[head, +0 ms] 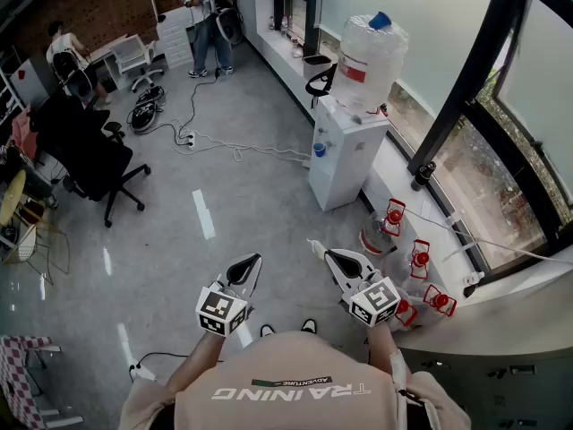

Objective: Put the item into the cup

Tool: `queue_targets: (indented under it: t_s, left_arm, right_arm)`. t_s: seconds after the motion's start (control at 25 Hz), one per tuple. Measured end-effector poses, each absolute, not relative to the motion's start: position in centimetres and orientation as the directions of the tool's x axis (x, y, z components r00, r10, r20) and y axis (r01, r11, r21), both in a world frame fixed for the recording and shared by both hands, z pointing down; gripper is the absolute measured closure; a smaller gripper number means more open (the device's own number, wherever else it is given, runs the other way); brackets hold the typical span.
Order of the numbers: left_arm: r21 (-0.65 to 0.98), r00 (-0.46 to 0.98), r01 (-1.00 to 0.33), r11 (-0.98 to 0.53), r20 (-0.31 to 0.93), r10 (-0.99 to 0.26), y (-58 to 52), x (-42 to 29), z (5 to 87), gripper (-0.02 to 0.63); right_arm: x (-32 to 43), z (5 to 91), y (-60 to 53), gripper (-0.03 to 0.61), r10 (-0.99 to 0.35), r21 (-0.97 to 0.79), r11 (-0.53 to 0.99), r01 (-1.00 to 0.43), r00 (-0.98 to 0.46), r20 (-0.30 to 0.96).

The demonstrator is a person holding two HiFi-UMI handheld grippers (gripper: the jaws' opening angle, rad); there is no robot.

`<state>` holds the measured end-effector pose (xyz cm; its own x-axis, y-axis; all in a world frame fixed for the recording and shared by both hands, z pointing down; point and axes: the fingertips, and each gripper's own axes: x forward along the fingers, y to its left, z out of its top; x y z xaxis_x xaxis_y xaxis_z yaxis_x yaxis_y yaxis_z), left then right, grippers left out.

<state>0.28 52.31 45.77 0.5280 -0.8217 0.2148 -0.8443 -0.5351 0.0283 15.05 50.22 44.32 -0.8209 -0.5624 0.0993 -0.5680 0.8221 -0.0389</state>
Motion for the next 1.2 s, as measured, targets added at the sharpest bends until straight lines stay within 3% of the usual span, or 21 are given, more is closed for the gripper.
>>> queue_targets:
  t_s: [0.76,1.2]
  left_arm:
    - [0.032,0.511,-0.855,-0.517,0.211,-0.833,51.9,0.0,46.2,0.606]
    - [0.066,0.468,-0.883,-0.465,0.214,-0.857,51.3,-5.6,46.9,0.606]
  right_arm:
    - [14.5,45.7,50.2,0.568,-0.566,0.007,0.821,-0.571,-0.813,0.137]
    - [10.4,46.5,48.1,0.568,-0.616,-0.016,0.78,-0.625,-0.773,0.154]
